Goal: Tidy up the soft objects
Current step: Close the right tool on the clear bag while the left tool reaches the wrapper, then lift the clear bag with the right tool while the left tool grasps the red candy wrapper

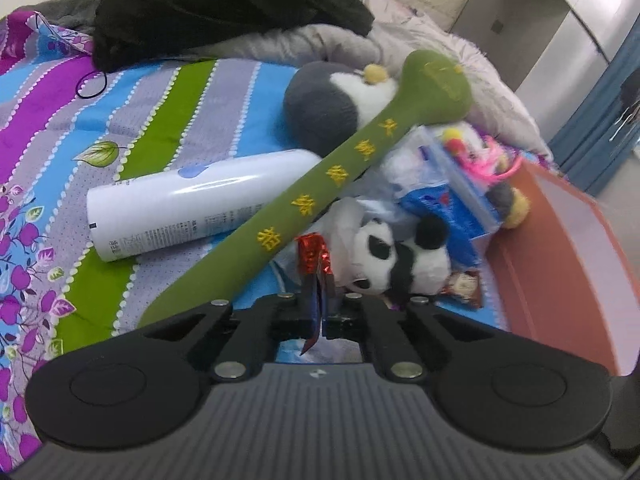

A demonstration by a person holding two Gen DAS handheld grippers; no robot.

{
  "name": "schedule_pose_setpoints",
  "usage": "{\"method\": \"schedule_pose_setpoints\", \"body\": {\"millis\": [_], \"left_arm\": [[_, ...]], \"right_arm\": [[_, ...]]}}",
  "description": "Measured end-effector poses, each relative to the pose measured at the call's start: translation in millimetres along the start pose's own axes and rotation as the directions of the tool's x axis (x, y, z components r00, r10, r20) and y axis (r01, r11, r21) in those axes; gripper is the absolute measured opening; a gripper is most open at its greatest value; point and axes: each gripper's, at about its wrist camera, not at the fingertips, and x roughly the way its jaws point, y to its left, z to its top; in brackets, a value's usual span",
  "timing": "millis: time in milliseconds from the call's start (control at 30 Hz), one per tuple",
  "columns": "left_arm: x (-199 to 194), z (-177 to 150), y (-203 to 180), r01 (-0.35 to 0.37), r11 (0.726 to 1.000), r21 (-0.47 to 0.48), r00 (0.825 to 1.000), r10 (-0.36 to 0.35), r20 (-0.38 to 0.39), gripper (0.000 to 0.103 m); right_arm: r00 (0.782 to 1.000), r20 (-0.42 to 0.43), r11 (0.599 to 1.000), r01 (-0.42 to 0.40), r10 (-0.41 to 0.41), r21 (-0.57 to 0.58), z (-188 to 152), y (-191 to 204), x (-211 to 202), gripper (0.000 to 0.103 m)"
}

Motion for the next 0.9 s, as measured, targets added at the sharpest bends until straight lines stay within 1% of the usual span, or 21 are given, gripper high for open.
{"method": "schedule_pose_setpoints", "body": {"millis": [33,133,300,400,533,567,667,767,900], "left_arm": [[-5.4,-0.5,-1.6,0.014,1.000,-0.002,1.000,-0.014,0.005,0.001],[-22.1,-3.6,-8.5,0.019,1.000,0.012,0.999,-0.019,0.028,0.001],[-54.4,-14.7,-16.4,0.041,0.999,0.008,0.997,-0.041,0.059,0.001],[-74.7,-26.7,-19.6,0.047,0.999,-0.004,0.996,-0.047,0.077,0.001],[-97.8,-49.8,-16.3,0.064,0.997,-0.045,0.995,-0.060,0.080,0.001],[-102.0,-57.3,-15.4,0.059,0.997,-0.049,0.995,-0.055,0.079,0.001],[-108.6,-80.5,-9.3,0.040,0.997,-0.073,0.998,-0.036,0.058,0.000],[-109.8,-102.5,2.2,0.039,0.990,-0.134,0.999,-0.037,0.016,0.000],[-108.5,-126.9,15.6,0.020,0.983,-0.183,0.999,-0.027,-0.036,0.001]], "right_arm": [[1.000,0.009,1.000,-0.001,0.001,-0.004,-1.2,2.0,-5.4,0.011],[0.999,0.031,1.000,0.007,-0.006,-0.016,-6.4,8.3,-22.5,0.010],[0.998,0.062,1.000,0.015,-0.014,-0.015,-20.5,17.9,-51.6,0.009],[0.997,0.072,1.000,0.020,-0.021,0.004,-30.9,21.8,-67.2,0.009],[0.995,0.087,0.998,0.045,-0.048,0.036,-47.4,23.9,-84.8,0.009],[0.994,0.091,0.998,0.052,-0.056,0.046,-52.1,22.3,-87.9,0.009],[0.993,0.082,0.992,0.077,-0.085,0.100,-65.0,12.3,-93.1,0.009],[0.995,0.050,0.979,0.073,-0.084,0.189,-78.1,-4.7,-93.4,0.009],[0.997,0.016,0.952,0.070,-0.078,0.299,-92.8,-24.4,-89.8,0.009]]}}
